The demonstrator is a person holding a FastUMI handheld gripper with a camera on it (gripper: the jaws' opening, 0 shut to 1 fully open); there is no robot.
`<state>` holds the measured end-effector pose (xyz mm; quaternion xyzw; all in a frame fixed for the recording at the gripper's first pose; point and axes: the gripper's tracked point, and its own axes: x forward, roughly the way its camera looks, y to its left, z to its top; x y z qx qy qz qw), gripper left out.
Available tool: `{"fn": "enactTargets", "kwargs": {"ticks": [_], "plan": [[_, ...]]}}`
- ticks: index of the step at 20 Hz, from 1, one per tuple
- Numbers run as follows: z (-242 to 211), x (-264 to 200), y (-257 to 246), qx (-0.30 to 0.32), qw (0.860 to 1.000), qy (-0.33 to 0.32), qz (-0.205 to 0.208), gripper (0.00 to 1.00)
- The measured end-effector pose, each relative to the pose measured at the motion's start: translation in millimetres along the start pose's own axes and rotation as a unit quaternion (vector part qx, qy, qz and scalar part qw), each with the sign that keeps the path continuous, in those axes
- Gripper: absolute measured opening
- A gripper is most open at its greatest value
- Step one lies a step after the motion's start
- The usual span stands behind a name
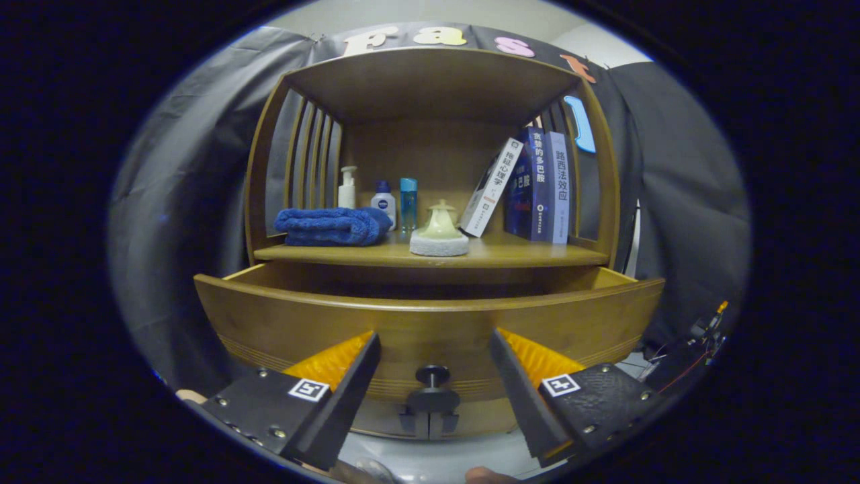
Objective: Pull open the drawer, take out the items inside it, and place them on the countertop above the cabinet.
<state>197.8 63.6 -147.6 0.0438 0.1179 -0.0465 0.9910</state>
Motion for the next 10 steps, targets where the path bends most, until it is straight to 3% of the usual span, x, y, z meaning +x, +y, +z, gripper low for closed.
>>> {"fn": "enactTargets", "kwargs": {"ticks": [10], "plan": [[5.4, 40.2, 2.5, -0.002, 1.0, 0.003, -0.001, 0.99]]}}
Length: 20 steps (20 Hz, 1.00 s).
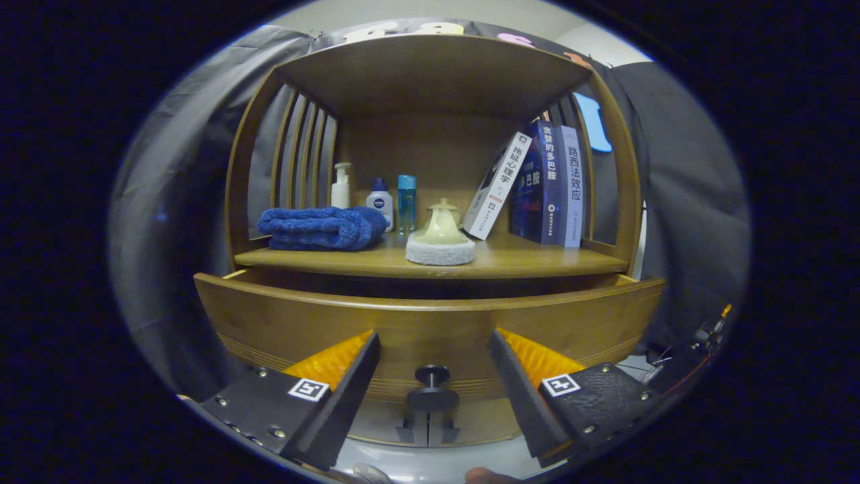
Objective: Pull open the drawer, take out the items inside it, and place them on the countertop above the cabinet.
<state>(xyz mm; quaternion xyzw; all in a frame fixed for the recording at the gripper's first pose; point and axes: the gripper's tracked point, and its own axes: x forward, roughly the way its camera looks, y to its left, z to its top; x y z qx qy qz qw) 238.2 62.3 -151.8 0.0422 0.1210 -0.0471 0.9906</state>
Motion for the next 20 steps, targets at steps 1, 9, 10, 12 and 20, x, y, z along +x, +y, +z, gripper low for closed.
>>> {"fn": "enactTargets", "kwargs": {"ticks": [1, 9, 10, 12, 20], "plan": [[0.2, 3.5, 0.3, 0.0, 1.0, 0.0, 0.0, 0.99], [3.6, 27.6, 2.0, 0.0, 1.0, 0.002, -0.002, 0.99], [4.2, 29.3, 2.2, -0.001, 1.0, 0.003, -0.003, 0.99], [4.9, 33.6, 2.2, 0.0, 1.0, 0.003, -0.003, 0.99], [6.9, 48.0, 3.6, 0.0, 1.0, 0.003, -0.005, 1.0]]}}
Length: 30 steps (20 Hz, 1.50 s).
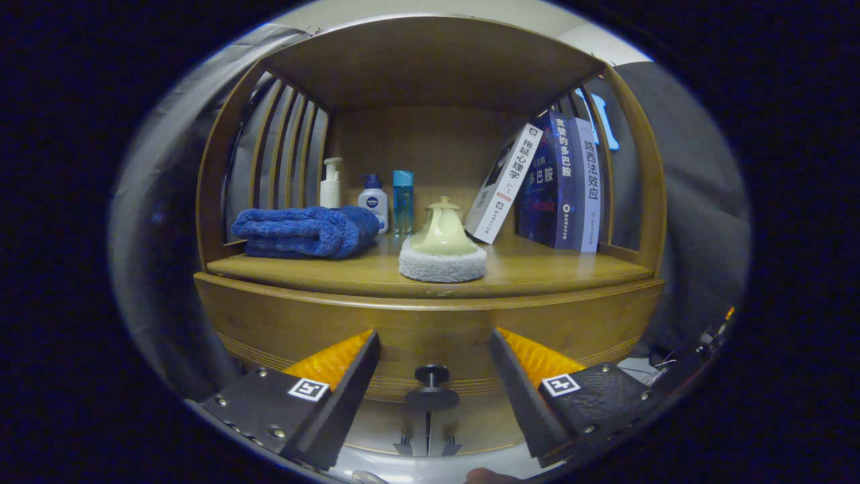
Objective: Pull open the drawer, take out the items inside it, and place them on the countertop above the cabinet.
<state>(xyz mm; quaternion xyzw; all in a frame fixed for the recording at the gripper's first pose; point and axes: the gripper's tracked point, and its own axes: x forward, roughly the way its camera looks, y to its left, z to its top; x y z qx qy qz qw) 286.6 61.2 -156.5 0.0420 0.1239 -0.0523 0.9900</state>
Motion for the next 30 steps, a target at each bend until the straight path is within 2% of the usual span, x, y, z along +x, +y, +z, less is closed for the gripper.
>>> {"fn": "enactTargets", "kwargs": {"ticks": [22, 30], "plan": [[-1.5, 2.5, -0.1, -0.023, 1.0, -0.006, 0.002, 1.0], [48.3, -46.0, -20.4, 0.006, 0.999, -0.045, 0.001, 0.99]]}}
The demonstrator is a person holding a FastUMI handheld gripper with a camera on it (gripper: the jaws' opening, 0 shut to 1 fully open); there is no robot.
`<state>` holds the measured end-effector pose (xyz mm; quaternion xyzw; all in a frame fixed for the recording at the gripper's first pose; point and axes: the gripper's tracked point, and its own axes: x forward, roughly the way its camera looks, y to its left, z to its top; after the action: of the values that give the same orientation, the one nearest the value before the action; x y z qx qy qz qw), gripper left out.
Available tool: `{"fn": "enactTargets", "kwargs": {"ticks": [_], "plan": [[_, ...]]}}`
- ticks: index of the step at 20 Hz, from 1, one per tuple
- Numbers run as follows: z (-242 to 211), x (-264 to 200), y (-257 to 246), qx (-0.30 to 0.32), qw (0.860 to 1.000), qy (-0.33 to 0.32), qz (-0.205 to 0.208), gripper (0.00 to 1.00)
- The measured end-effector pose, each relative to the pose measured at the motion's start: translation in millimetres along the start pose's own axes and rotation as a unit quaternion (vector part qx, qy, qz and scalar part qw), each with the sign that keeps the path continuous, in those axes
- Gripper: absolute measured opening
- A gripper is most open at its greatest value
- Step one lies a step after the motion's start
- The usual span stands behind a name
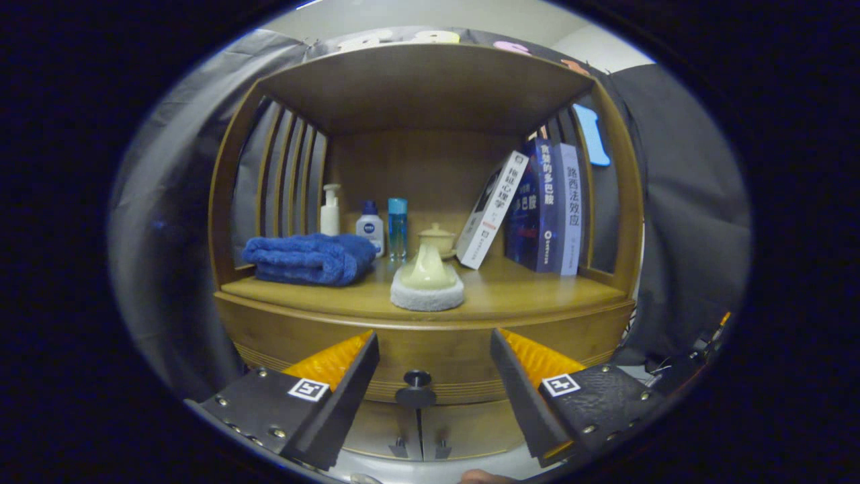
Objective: Pull open the drawer, take out the items inside it, and place them on the countertop above the cabinet.
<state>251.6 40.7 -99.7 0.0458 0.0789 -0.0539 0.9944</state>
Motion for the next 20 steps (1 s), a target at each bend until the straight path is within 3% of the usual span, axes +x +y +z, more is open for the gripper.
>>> {"fn": "enactTargets", "kwargs": {"ticks": [12, 20], "plan": [[138.8, -143.7, -62.6, -0.014, 0.997, -0.08, 0.003, 0.99], [181.2, -212.6, -130.1, -0.012, 0.993, -0.114, -0.02, 0.99]]}}
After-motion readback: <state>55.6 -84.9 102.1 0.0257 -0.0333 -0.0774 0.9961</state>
